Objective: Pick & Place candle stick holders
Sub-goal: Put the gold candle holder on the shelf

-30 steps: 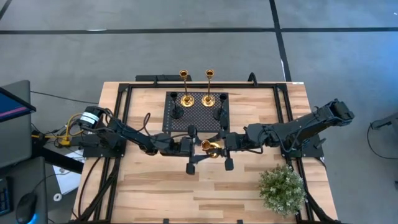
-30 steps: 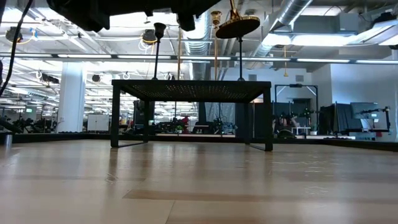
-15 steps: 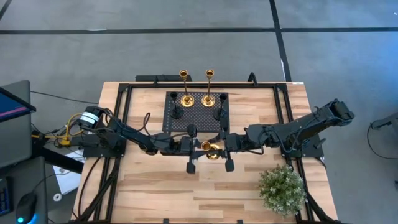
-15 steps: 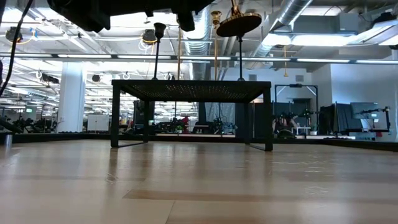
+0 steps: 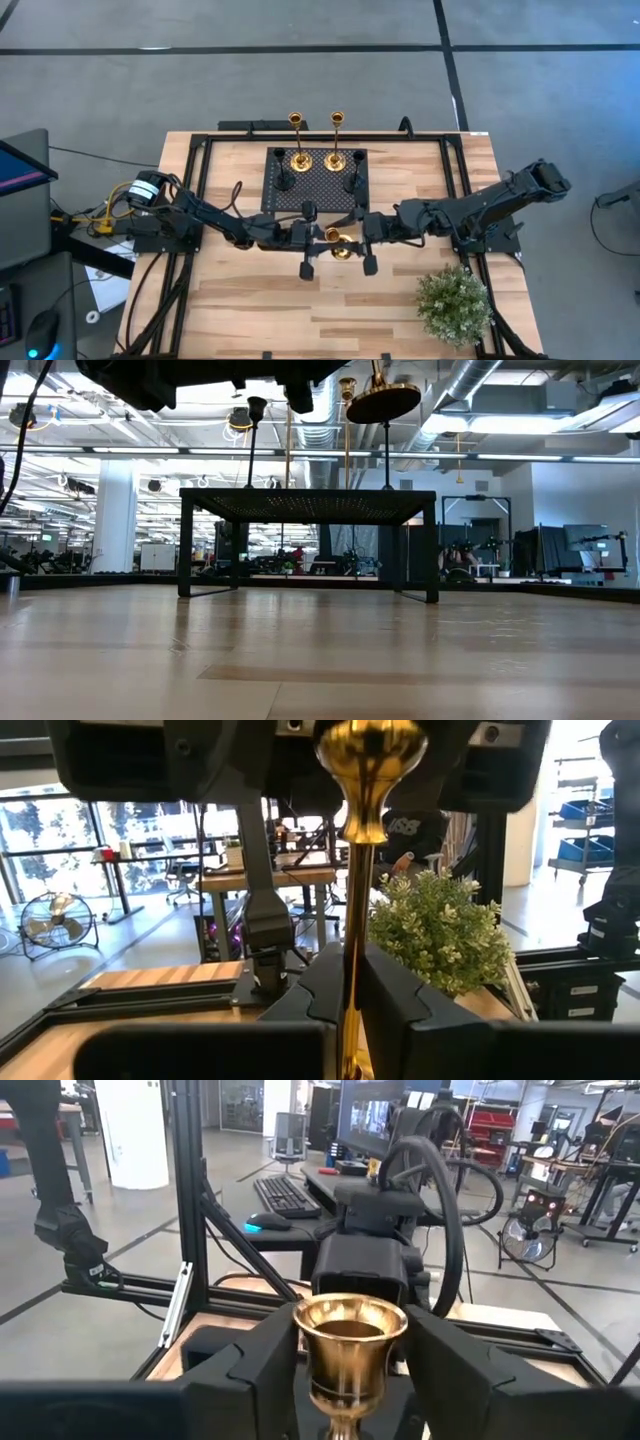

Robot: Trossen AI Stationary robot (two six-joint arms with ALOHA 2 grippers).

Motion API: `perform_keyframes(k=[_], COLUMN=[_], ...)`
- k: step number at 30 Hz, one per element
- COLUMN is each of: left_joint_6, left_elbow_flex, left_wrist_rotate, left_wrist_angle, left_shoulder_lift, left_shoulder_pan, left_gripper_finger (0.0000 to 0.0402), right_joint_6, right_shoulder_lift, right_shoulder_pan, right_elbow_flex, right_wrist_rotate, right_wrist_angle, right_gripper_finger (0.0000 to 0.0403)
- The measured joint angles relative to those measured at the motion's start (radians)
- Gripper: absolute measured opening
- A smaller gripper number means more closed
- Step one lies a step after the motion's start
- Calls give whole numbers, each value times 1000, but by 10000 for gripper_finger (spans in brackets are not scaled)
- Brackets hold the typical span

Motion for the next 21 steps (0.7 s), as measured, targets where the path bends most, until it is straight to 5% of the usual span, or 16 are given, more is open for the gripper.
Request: perform_keyframes(k=[12,21], left_joint_6=[9,38], left_elbow_flex=[-1,-1], left_wrist_rotate=[-4,-136], left_wrist_angle=[-68,-274], left_shoulder_lift=[-31,-194], left_shoulder_pan=[-1,8], left_gripper_finger=[15,15], right_joint_6=[55,26], right_shoulder_lift=[-225,-333], right_shoulder_pan=[42,180], right_elbow_flex=[2,2], right_wrist_rotate=[5,177], right_wrist_angle=[-217,-436], right_gripper_finger=[165,13])
